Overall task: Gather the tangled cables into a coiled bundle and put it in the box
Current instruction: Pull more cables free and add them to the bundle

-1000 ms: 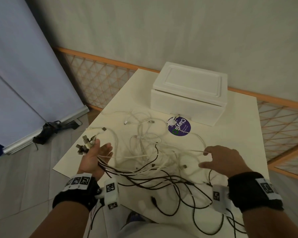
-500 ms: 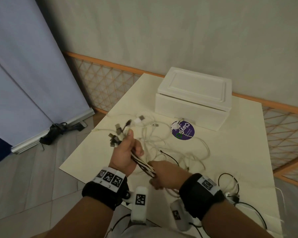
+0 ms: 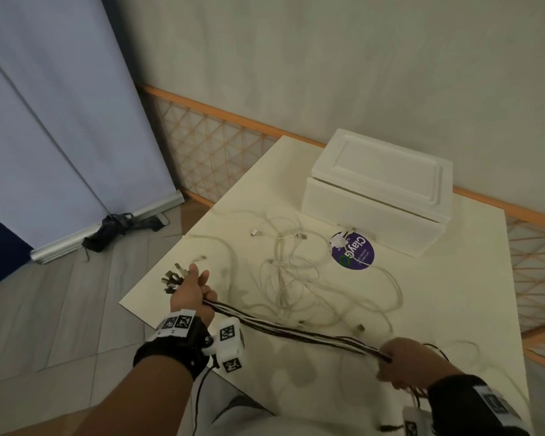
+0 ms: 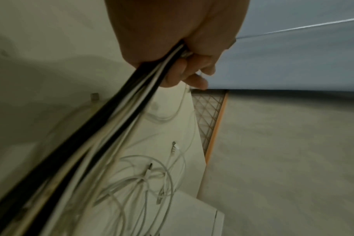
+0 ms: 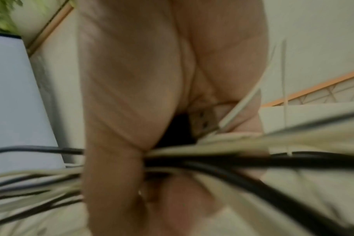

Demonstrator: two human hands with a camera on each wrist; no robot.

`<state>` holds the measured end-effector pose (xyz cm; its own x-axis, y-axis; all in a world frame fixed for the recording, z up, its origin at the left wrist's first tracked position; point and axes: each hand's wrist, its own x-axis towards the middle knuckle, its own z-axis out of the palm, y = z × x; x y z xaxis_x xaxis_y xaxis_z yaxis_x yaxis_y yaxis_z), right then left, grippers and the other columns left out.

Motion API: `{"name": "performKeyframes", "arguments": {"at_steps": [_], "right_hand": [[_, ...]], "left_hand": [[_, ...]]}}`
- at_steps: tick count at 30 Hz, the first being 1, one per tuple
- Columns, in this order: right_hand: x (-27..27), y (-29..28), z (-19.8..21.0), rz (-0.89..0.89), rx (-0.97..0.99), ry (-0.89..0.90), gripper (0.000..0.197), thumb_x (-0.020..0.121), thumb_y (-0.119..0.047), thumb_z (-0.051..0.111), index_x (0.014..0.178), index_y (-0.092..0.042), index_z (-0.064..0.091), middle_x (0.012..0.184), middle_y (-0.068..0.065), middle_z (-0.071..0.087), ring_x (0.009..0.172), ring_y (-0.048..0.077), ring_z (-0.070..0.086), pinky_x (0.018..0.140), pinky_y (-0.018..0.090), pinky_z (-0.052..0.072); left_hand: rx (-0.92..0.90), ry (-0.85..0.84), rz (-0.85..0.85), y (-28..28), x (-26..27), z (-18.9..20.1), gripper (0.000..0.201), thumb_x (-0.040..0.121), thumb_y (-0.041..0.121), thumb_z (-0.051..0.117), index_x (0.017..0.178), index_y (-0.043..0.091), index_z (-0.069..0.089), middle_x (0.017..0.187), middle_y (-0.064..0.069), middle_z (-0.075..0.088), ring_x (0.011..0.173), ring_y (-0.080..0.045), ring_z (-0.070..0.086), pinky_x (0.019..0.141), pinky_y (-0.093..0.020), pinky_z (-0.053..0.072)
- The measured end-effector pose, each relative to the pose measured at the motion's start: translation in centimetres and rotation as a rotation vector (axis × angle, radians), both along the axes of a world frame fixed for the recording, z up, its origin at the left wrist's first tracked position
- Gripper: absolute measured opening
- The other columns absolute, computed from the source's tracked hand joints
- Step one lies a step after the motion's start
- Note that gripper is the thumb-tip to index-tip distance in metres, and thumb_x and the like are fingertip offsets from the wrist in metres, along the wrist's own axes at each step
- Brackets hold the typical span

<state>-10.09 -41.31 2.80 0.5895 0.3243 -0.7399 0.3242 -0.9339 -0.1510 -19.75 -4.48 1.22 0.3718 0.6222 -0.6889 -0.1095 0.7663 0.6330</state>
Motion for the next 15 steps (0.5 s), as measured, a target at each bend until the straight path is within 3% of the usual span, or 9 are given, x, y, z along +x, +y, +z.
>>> {"name": "performKeyframes", "arguments": {"at_steps": [2,4,6,8,11,13,15], "right_hand": [[0.5,-0.7,-0.1,0.074,-0.129,0.038,0.039,0.060,-0.053,0.076,0.084,-0.030,0.055,0.091,-0.009,0.061,0.095,0.011,0.063,0.075,0.022,0.046],[1.5,-0.1,1.5,0.116,-0.225,0.074,0.064,0.049,-0.067,0.077,0.098,-0.034,0.053,0.107,-0.009,0.052,0.108,0.012,0.052,0.085,0.021,0.041],[3.2,2.3,4.4,0.050,-0.154,0.028,0.052,0.060,-0.063,0.076,0.095,-0.035,0.051,0.100,-0.012,0.051,0.100,0.008,0.049,0.079,0.015,0.039],[5.6,6.5,6.5,-0.007,0.010,-0.105,0.051,0.066,-0.060,0.074,0.099,-0.029,0.052,0.098,-0.009,0.053,0.096,0.010,0.053,0.081,0.022,0.042],[8.9,15.5,7.3,-0.013,0.317,-0.252,0.047,0.070,-0.059,0.070,0.100,-0.026,0.054,0.094,-0.007,0.058,0.094,0.013,0.058,0.080,0.028,0.044],[10.7,22.5,6.2,0.061,0.430,-0.284,0.040,0.080,-0.051,0.067,0.107,-0.022,0.058,0.103,-0.001,0.062,0.097,0.016,0.058,0.083,0.030,0.044],[12.1,29.2,4.0,0.184,0.441,-0.329,0.041,0.088,-0.041,0.061,0.121,-0.018,0.055,0.121,0.005,0.058,0.109,0.021,0.054,0.092,0.032,0.042]], "left_hand": [[0.009,0.001,0.010,0.2,0.0,-0.6,0.023,0.095,0.033,0.057,0.078,0.018,0.052,0.048,0.006,0.051,0.032,-0.005,0.029,0.034,-0.014,0.025],[0.022,0.013,0.018,0.6,0.2,-0.9,0.026,0.094,0.035,0.058,0.075,0.018,0.053,0.051,0.005,0.048,0.034,-0.006,0.030,0.034,-0.016,0.027],[0.039,0.045,0.003,1.2,0.3,-1.0,0.025,0.093,0.034,0.059,0.077,0.016,0.058,0.060,0.002,0.058,0.037,-0.006,0.035,0.036,-0.018,0.032],[0.030,0.058,-0.022,1.8,0.7,-1.4,0.023,0.094,0.031,0.059,0.080,0.013,0.061,0.078,-0.002,0.070,0.038,-0.006,0.043,0.038,-0.017,0.039],[-0.025,0.043,-0.089,2.7,1.2,-2.0,0.016,0.094,0.025,0.059,0.089,0.010,0.063,0.096,-0.007,0.074,0.043,-0.006,0.050,0.040,-0.018,0.044],[-0.060,0.041,-0.165,3.2,1.5,-2.2,0.019,0.094,0.022,0.059,0.100,0.005,0.065,0.097,-0.006,0.075,0.056,-0.009,0.057,0.046,-0.019,0.049],[-0.100,0.082,-0.235,3.6,1.5,-2.7,0.019,0.091,0.020,0.062,0.099,0.004,0.069,0.091,-0.003,0.076,0.076,-0.016,0.063,0.056,-0.023,0.052]]}}
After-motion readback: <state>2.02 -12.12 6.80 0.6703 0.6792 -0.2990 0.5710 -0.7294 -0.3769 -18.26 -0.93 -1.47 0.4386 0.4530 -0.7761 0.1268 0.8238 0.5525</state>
